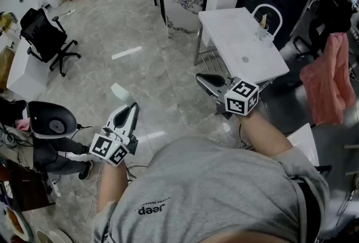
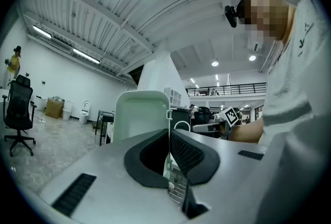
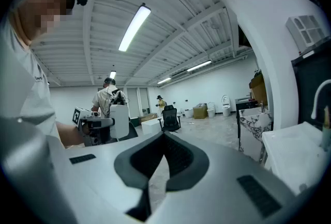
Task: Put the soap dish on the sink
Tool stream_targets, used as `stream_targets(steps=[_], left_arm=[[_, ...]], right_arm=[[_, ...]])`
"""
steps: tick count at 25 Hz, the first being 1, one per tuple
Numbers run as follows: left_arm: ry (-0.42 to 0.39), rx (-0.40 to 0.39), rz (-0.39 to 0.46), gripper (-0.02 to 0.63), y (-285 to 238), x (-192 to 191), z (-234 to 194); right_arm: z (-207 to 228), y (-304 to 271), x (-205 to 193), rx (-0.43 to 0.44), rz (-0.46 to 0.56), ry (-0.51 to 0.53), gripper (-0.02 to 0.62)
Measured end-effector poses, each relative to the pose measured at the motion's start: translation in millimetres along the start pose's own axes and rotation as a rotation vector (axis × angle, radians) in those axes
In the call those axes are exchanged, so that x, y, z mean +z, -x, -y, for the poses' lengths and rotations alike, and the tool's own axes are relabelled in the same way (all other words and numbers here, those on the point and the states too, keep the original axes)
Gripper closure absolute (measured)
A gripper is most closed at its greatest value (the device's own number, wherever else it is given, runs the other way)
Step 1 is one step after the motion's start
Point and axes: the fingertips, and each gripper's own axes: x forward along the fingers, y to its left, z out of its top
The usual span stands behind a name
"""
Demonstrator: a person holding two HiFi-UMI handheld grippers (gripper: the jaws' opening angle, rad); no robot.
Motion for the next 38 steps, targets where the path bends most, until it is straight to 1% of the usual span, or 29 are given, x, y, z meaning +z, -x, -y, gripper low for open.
stream_targets(steps=[5, 14, 23, 30, 34, 38], left_arm=[[0.0, -0.003, -0.001, 0.589, -4, 1, -6], [0.001, -0.008, -0.001, 0.589, -26, 0, -7], [-0.01, -0.01, 0.003, 0.589, -72, 2, 13], [-0.018, -0.005, 0.011, 0.589, -112, -1, 37], [-0.022, -0.011, 0.006, 0.589, -136, -3, 52], [-0.026, -0.021, -0.011, 0.589, -151, -5, 56]], right_arm=[[4, -5, 3, -0.002, 0.005, -0.001, 0.54], [27, -1, 6, -0.018, 0.013, -0.026, 0.538], [63, 27, 15, -0.011, 0.021, -0.01, 0.538], [94, 55, 20, 0.004, 0.033, 0.002, 0.538], [114, 72, 19, 0.014, 0.036, -0.002, 0.538], [130, 81, 16, 0.009, 0.042, -0.025, 0.537]])
